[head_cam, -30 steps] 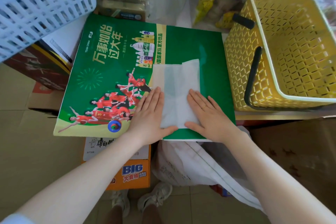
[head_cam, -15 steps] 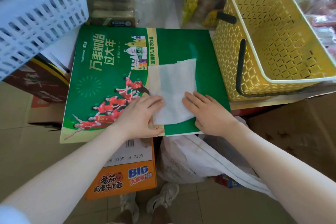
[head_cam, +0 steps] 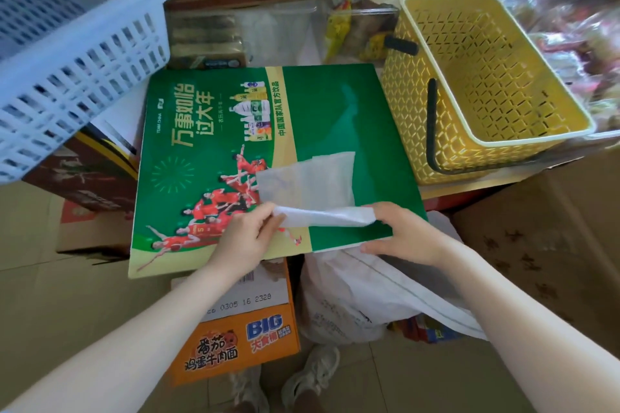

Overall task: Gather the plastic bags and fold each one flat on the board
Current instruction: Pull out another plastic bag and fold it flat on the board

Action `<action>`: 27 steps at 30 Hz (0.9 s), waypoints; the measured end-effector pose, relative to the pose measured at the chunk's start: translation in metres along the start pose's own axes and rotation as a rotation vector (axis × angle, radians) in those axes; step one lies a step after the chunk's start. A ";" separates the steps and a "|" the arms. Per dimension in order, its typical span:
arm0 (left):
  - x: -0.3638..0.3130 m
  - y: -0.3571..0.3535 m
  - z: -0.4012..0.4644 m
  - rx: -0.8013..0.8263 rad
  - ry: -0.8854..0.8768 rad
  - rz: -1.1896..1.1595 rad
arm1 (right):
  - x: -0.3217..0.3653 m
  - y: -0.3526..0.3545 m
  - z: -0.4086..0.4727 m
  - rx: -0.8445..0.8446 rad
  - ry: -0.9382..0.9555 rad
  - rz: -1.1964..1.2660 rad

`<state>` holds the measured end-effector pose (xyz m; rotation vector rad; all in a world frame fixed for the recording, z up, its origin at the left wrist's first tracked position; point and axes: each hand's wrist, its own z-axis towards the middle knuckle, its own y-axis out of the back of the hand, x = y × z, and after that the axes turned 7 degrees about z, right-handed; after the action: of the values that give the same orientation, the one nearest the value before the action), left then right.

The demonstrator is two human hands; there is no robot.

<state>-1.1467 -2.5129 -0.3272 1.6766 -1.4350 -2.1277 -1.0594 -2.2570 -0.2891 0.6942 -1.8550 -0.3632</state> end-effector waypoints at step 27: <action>0.003 -0.006 0.024 -0.298 0.284 0.139 | 0.030 -0.059 0.072 -0.596 -0.316 -0.154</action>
<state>-1.1643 -2.4972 -0.3342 1.6316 -1.0631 -1.8322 -1.1158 -2.3271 -0.3270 0.3776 -1.8466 -1.1252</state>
